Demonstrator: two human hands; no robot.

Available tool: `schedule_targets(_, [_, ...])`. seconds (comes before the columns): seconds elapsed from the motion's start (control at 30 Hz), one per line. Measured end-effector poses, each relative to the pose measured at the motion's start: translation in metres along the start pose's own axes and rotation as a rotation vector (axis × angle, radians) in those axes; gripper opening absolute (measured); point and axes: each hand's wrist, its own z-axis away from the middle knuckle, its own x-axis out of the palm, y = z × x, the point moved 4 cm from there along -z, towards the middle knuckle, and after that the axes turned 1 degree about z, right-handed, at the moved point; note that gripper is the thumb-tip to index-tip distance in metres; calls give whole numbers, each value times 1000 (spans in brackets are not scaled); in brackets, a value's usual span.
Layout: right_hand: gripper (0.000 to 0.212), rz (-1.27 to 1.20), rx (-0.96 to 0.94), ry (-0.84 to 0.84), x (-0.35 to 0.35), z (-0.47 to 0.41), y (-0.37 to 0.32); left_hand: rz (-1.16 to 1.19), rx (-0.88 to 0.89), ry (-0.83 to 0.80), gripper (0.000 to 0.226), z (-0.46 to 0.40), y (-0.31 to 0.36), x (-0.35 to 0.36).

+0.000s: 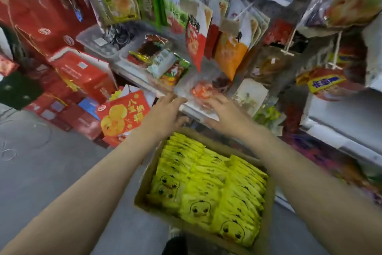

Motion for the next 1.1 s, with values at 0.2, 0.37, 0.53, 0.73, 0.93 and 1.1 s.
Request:
schedule_targets(0.2, [59,-56,142,-323,115,-19,19,95,-133,-270,58,1,-63,104])
schedule_targets(0.37, [57,-139,230,-550,208,-12,31,162,-218,-480,50,22,-97,183])
schedule_targets(0.53, [48,-293,299,-651,269,-7,27,158,-266,-690,49,63,-115,245])
schedule_targets(0.73, [51,-343,339,-624,303,-8,21,223,-316,-607,56,82,-113,273])
schedule_targets(0.93, [51,-323,378,-561,321,-10,23,319,-326,-361,57,108,-121,281])
schedule_targets(1.1, [33,-316,486,-364,326,-9,15,387,-311,-254,56,122,-122,281])
